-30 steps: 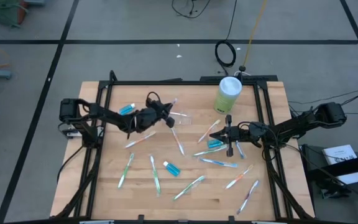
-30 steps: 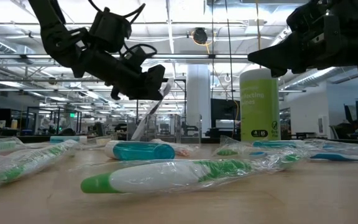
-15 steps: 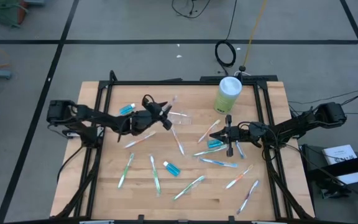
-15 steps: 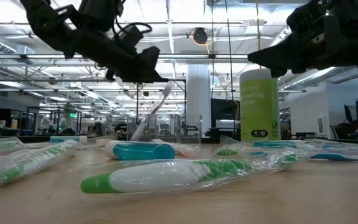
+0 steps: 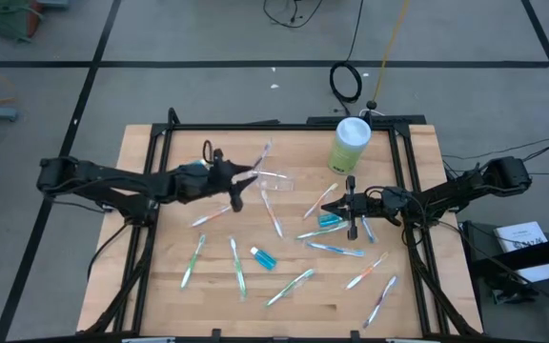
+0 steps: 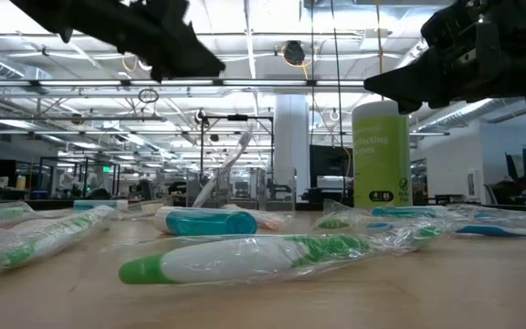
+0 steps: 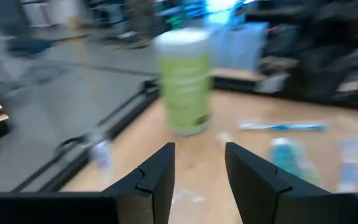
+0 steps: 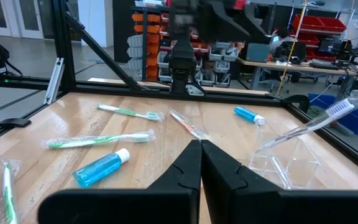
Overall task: Pick & Place toothbrushing station
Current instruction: Put the blue mouthwash into the transparent organizer
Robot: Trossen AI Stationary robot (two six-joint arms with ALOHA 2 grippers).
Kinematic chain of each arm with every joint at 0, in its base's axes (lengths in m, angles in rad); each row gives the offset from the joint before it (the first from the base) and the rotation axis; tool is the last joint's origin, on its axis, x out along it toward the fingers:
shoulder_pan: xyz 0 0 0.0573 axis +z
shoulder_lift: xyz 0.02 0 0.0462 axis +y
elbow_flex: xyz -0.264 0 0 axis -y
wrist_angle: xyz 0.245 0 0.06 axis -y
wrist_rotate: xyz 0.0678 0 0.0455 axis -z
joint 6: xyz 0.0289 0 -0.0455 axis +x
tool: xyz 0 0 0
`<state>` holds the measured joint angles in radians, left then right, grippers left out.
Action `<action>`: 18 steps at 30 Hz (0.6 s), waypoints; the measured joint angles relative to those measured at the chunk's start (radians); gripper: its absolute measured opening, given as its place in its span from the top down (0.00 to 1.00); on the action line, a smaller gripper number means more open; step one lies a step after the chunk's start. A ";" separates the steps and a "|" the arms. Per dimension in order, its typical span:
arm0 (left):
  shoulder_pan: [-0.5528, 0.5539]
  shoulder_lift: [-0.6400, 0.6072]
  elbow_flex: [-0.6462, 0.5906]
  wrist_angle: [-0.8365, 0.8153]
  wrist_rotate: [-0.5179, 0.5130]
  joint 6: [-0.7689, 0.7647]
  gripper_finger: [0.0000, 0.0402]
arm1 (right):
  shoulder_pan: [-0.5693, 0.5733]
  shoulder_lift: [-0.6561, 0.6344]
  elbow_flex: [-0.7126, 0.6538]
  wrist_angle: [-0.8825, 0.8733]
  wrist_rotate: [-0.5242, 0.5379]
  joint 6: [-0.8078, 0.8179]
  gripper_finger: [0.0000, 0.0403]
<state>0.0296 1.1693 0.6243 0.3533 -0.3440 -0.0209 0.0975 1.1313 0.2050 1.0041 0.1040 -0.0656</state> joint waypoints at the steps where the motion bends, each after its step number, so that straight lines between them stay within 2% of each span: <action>1: 0.000 -0.013 0.000 0.000 0.045 0.000 0.63 | 0.000 0.000 0.000 0.002 0.000 0.000 1.00; 6: 0.016 -0.047 0.000 -0.015 0.230 0.052 0.63 | 0.016 0.000 0.000 0.012 -0.002 0.108 1.00; 10: 0.021 -0.044 0.000 -0.138 0.335 0.042 0.63 | 0.016 0.000 0.000 0.017 -0.001 0.156 1.00; 14: 0.021 -0.044 0.000 -0.262 0.300 -0.019 0.63 | 0.016 0.000 0.000 0.044 0.044 0.159 1.00; 18: 0.021 -0.044 0.000 -0.283 0.217 -0.067 0.63 | 0.015 0.000 0.000 0.105 0.111 0.159 1.00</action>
<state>0.0509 1.1255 0.6241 0.0700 -0.1274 -0.0883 0.1123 1.1316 0.2050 1.1091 0.2153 0.0936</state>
